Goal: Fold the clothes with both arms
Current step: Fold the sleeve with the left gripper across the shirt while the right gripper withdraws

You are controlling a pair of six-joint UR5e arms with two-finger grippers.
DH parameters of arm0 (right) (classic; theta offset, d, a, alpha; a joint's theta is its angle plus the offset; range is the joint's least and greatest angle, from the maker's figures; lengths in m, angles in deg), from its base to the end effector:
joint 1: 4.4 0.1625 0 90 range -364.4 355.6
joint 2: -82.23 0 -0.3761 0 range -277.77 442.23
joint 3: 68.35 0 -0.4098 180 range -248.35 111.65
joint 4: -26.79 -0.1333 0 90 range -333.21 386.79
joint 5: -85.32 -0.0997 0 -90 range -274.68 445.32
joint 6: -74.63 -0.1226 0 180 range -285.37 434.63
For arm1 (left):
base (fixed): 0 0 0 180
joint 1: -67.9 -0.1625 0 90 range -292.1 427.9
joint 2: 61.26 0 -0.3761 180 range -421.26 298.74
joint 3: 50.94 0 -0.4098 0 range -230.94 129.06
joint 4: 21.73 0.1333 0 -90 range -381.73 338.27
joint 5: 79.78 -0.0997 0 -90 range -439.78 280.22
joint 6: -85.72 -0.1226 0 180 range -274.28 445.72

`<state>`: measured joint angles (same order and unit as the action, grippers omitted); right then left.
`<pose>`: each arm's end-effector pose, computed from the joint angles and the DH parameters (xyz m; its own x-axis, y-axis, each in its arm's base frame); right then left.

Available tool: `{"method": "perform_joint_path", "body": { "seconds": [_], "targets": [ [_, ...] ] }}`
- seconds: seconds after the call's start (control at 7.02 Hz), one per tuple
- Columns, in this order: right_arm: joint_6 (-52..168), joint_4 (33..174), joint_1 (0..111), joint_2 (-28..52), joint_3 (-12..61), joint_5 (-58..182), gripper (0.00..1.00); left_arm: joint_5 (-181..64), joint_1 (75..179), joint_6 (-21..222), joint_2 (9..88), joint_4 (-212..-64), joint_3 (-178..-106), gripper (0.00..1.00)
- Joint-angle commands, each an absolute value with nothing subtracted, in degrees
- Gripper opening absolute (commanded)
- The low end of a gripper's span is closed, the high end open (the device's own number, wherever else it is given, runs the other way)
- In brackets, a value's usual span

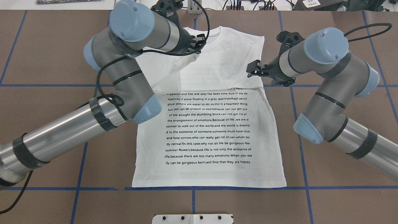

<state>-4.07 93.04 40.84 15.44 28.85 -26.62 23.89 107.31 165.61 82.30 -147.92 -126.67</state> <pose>-0.3971 -0.5247 0.2865 0.4916 0.2376 0.8378 -0.3559 0.9328 -0.0557 0.5210 -0.5631 0.0597 0.2680 0.0006 -0.9634 0.3993 0.9100 0.1116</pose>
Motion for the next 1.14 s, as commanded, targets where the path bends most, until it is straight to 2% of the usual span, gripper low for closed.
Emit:
{"method": "perform_joint_path", "body": {
  "seconds": [0.0,0.43,0.86,1.0],
  "targets": [
    [-2.46,92.97,42.27,11.14,31.22,-26.30,1.00,18.23,102.73,170.16,88.85,-151.28,-119.76,0.00],
    [2.88,92.80,44.81,3.59,35.09,-26.65,1.00,11.63,96.92,170.35,90.52,-151.63,-117.84,0.00],
    [3.79,92.80,45.26,1.55,35.98,-26.65,1.00,11.27,95.68,170.35,92.54,-154.70,-113.80,0.00],
    [3.87,92.80,45.26,1.37,36.07,-26.57,1.00,9.88,94.81,170.35,93.68,-154.89,-112.13,0.04]
  ]
}}
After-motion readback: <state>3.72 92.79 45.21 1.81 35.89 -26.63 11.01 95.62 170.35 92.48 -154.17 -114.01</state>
